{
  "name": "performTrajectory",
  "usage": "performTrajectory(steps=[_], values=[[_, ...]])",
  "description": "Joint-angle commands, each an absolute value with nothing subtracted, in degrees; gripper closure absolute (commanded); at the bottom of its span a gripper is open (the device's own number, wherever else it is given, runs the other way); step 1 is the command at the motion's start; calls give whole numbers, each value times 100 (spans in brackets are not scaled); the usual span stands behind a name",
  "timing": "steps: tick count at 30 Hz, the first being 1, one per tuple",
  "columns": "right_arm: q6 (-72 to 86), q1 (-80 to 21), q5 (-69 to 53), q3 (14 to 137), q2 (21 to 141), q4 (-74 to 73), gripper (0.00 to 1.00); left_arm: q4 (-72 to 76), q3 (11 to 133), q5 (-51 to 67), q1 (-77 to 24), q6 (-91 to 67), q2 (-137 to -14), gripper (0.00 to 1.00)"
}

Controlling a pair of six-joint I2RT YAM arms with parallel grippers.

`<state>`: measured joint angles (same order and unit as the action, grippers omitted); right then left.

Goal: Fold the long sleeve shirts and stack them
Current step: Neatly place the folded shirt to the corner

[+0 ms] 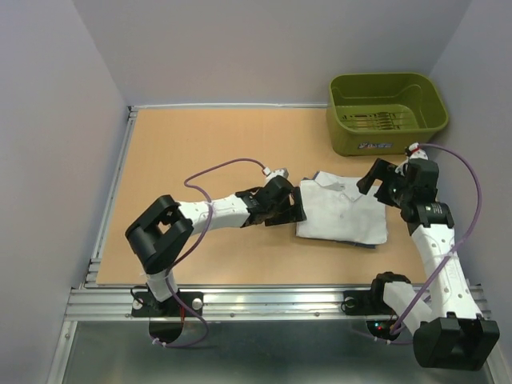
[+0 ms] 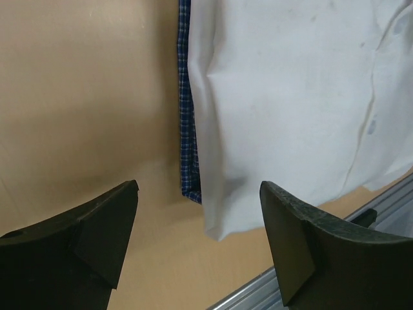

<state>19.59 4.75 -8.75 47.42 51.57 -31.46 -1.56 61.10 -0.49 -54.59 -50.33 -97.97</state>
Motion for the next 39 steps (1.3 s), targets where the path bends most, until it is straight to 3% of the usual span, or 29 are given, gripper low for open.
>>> performTrajectory(steps=[1,5,7,10,12,29,35,39], values=[[1933,413,-1405,5080,4922,-3226,0,710,6135,579,-5449,-5229,-9931,15],[2013,404,-1600,5036,4755,-3234,0,1212,6143,782,-5458,-5414,-10186,23],[2004,404,-1591,5027,4693,-3234,0,1423,6240,878,-5475,-5458,-10309,31],[2056,404,-1722,5054,4693,-3217,0,1590,6529,975,-5519,-5493,-10756,51],[2083,404,-1828,5115,4702,-3217,0,1635,6740,993,-5537,-5528,-10950,57],[2162,369,-1969,5265,4623,-3173,0,2460,9648,1055,-6003,-6511,-13208,57],[2136,352,-1934,5212,4553,-3164,0,2654,10790,896,-6152,-6750,-13955,52],[2127,334,-1916,5194,4491,-3173,0,2654,10681,835,-6135,-6847,-14019,44]])
